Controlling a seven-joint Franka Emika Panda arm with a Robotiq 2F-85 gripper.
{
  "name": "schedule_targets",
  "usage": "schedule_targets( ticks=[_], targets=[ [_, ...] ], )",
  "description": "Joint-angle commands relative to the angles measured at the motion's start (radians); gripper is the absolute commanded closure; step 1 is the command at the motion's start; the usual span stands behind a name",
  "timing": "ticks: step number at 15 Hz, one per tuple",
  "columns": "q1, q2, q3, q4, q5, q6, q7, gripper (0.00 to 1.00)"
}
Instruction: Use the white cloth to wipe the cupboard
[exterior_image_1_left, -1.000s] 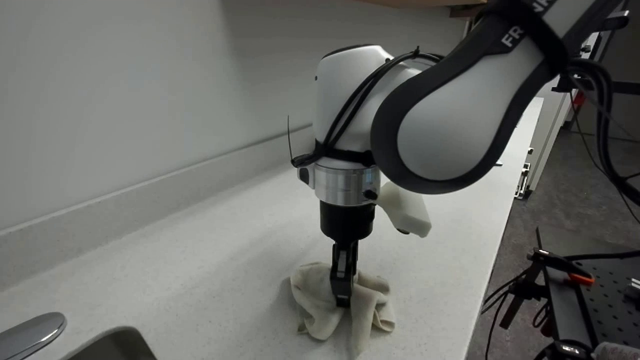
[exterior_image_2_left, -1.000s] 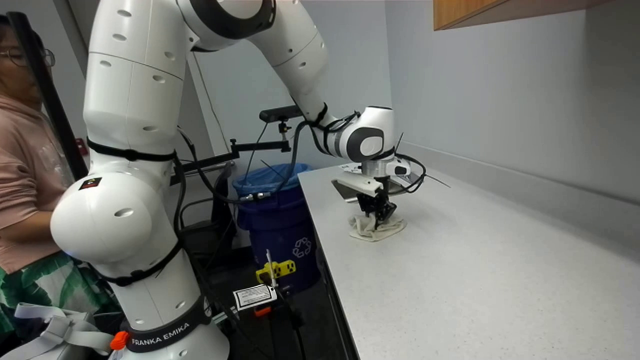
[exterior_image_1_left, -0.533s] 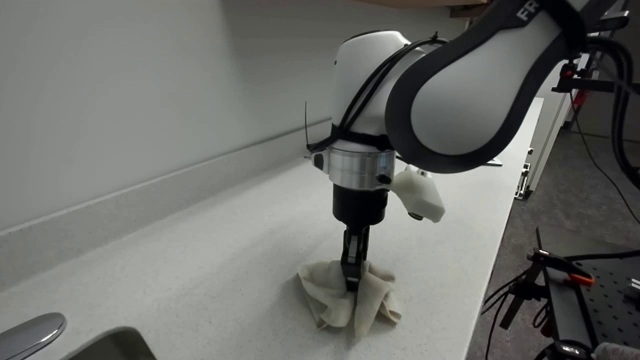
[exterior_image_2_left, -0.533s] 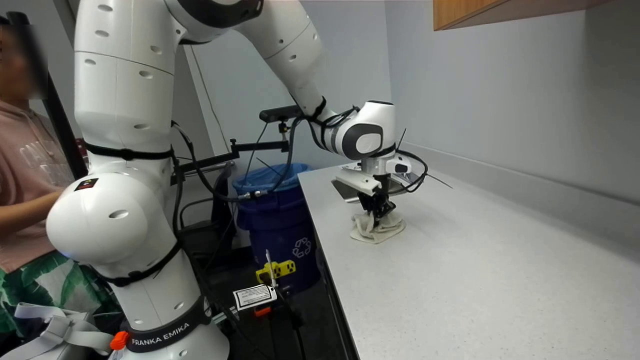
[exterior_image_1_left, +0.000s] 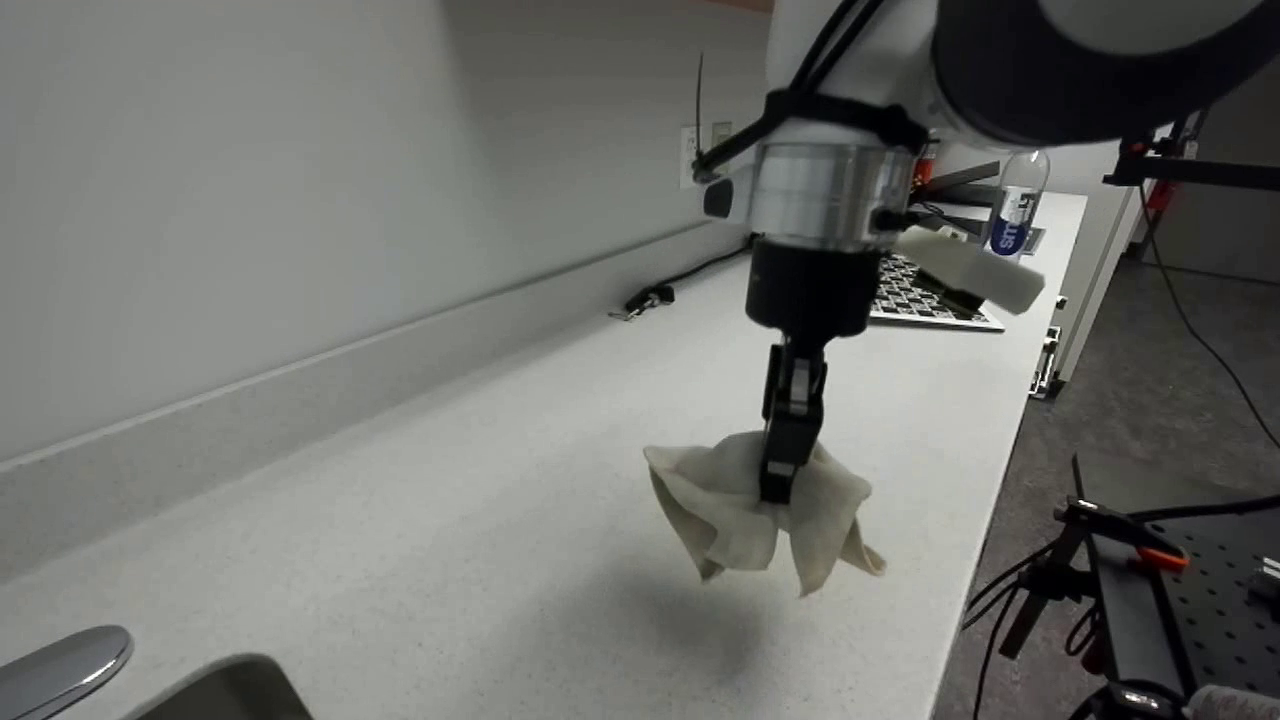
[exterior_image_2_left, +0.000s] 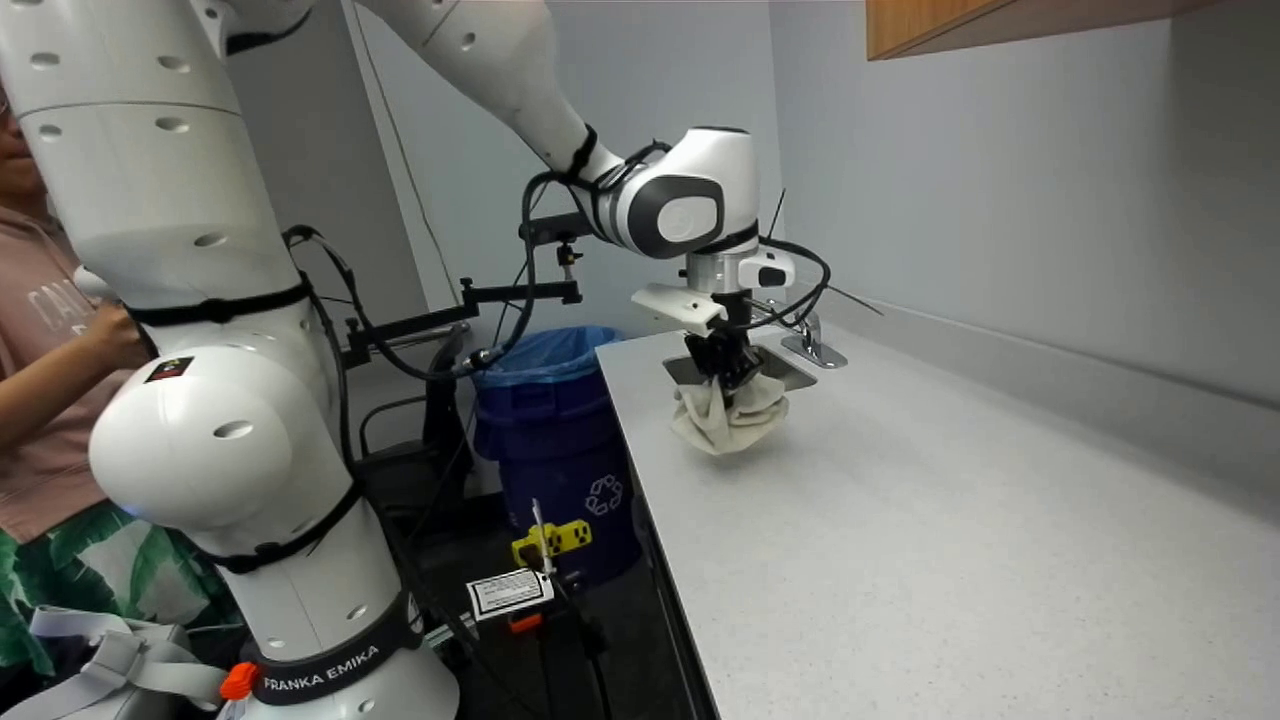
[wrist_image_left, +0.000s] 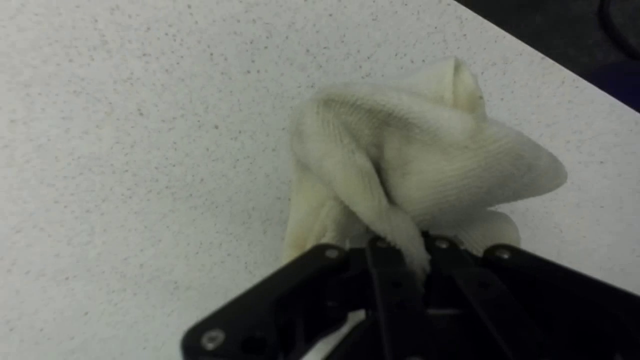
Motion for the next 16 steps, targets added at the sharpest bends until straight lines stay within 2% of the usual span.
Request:
schedule_targets(
  ticks=[1,7,12,16],
  targets=[
    [0.026,-0.192,-0.033,-0.076,-0.01,-0.021,-0.011,0.98],
    [0.035,-0.374,-0.029,-0.085,-0.163,0.012,0.054,0.98],
    [0.018,-0.476,-0.006,-0.075,-0.312,0.023,0.141,0.98],
    [0.034,-0.507,-0.014,-0.067,-0.34,0.005,0.15,0.98]
  ],
)
